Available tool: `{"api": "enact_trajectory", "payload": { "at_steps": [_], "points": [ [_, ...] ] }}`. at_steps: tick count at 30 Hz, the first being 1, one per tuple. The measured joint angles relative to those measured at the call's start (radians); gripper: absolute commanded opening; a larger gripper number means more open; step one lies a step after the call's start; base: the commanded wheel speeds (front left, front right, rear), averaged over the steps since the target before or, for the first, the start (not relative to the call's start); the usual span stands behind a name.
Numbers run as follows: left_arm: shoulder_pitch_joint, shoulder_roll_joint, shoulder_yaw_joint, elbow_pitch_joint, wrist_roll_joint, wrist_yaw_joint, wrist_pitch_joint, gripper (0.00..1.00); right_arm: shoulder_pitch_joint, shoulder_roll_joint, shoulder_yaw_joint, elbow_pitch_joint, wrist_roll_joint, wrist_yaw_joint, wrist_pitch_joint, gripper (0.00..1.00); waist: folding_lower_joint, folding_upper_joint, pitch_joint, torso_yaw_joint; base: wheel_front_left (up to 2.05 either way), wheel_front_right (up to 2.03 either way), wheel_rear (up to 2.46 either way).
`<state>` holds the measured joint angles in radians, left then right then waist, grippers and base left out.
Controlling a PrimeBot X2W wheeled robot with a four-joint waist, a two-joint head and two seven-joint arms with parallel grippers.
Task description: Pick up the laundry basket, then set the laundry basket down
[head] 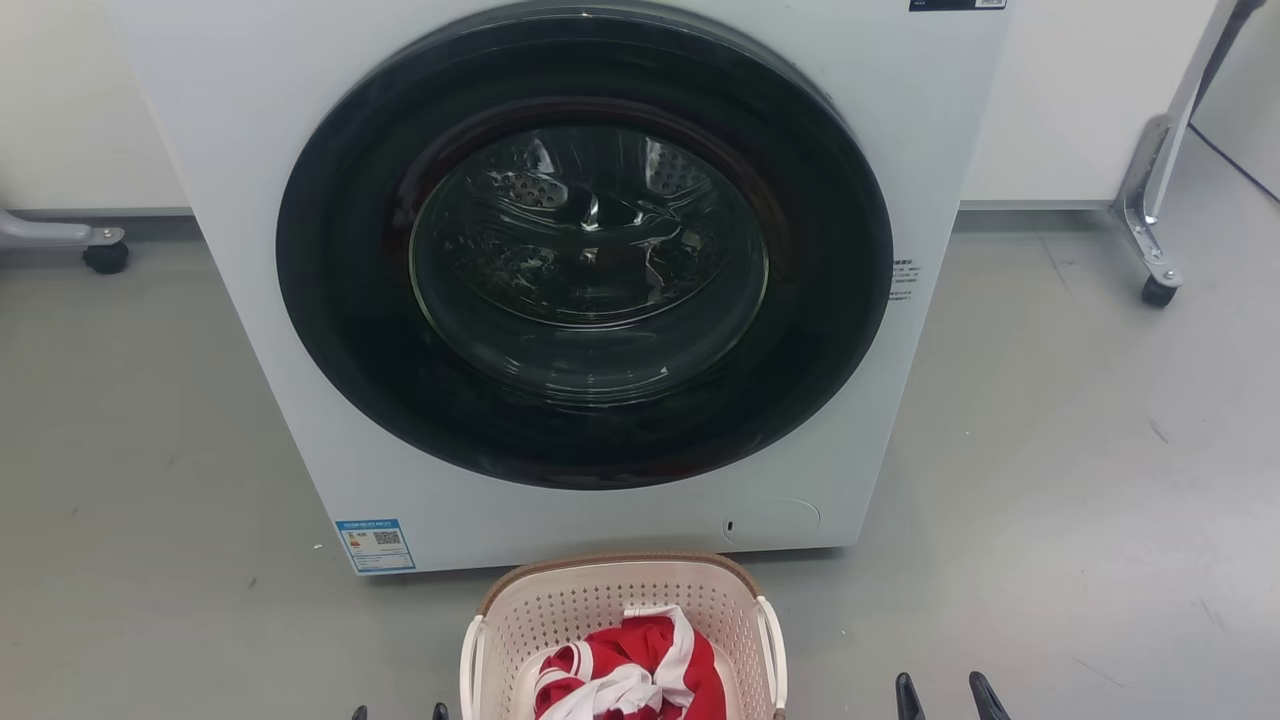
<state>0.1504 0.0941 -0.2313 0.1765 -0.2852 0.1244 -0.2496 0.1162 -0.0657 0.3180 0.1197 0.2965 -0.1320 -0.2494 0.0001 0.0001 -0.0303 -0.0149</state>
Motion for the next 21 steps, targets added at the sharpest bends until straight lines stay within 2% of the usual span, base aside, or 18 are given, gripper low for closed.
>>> {"api": "enact_trajectory", "payload": {
  "at_steps": [21],
  "points": [
    [-0.001,-0.011,0.023,-0.015,0.047,0.0,0.0,1.0,0.018,0.013,-0.026,-0.046,-0.044,0.0,0.0,1.0,0.0,0.0,0.007,-0.001,0.0,0.0,0.0]
  ]
}}
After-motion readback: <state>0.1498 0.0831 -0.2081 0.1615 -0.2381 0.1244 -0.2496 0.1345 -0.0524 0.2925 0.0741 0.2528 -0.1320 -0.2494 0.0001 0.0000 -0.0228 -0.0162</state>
